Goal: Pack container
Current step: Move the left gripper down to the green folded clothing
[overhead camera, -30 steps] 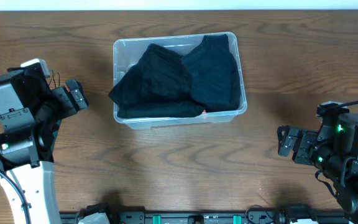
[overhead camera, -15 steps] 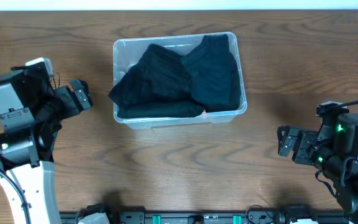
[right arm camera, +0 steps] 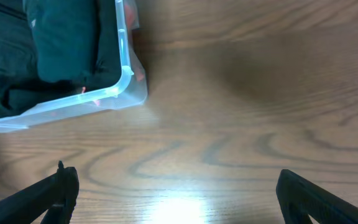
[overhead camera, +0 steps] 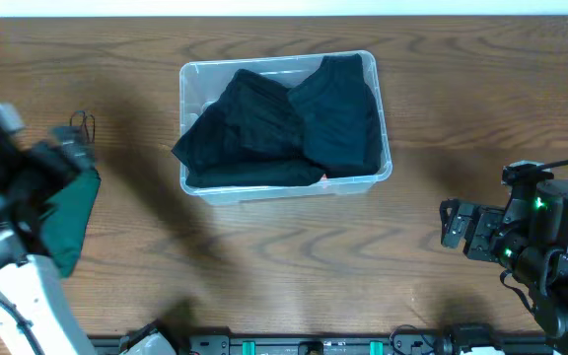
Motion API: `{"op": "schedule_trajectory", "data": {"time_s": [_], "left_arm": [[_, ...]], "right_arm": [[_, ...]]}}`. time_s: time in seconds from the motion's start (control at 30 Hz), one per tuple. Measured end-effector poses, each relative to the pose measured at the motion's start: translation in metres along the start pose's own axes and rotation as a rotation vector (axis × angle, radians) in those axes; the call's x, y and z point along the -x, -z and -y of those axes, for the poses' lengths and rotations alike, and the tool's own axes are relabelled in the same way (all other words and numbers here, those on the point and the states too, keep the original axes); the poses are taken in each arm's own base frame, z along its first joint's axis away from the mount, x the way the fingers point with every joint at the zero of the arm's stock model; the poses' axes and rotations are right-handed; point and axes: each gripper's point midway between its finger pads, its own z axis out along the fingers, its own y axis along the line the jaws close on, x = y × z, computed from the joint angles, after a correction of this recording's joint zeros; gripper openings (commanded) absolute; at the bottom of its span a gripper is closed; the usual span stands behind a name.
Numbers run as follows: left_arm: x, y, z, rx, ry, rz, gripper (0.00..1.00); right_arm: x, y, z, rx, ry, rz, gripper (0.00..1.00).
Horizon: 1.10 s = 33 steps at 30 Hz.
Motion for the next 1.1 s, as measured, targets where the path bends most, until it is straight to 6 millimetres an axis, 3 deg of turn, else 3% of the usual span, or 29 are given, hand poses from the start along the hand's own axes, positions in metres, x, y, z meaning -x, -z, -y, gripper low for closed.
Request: {"op": "schedule_trajectory", "data": {"time_s": [0.13,0.27,0.37,0.6,0.83,1.1], "left_arm": [[0.015,0.015,-0.059,0.119,0.187,0.067,0.98],[0.015,0.025,-0.091,0.184,0.308,0.103,0.98],[-0.004,0.019,-0.111,0.217,0.404,0.073,0.98],[-0.081,0.001,-0.166,0.329,0.645,-0.051,0.98],[-0.103,0.01,-0.207,0.471,0.724,-0.048,0.98],[-0.14,-0.023,-0.241,0.512,0.788,-0.227,0.98]], "right_arm": [[0.0,0.0,0.0,-0.001,0.003,-0.001,0.99],[0.0,0.0,0.0,-0.001,0.006,-0.001,0.99],[0.0,0.0,0.0,-0.001,0.006,0.0,0.99],[0.0,0.0,0.0,-0.001,0.006,-0.001,0.99],[0.0,0.0,0.0,-0.001,0.006,0.0,0.99],[0.0,0.0,0.0,-0.001,0.006,-0.001,0.99]]}}
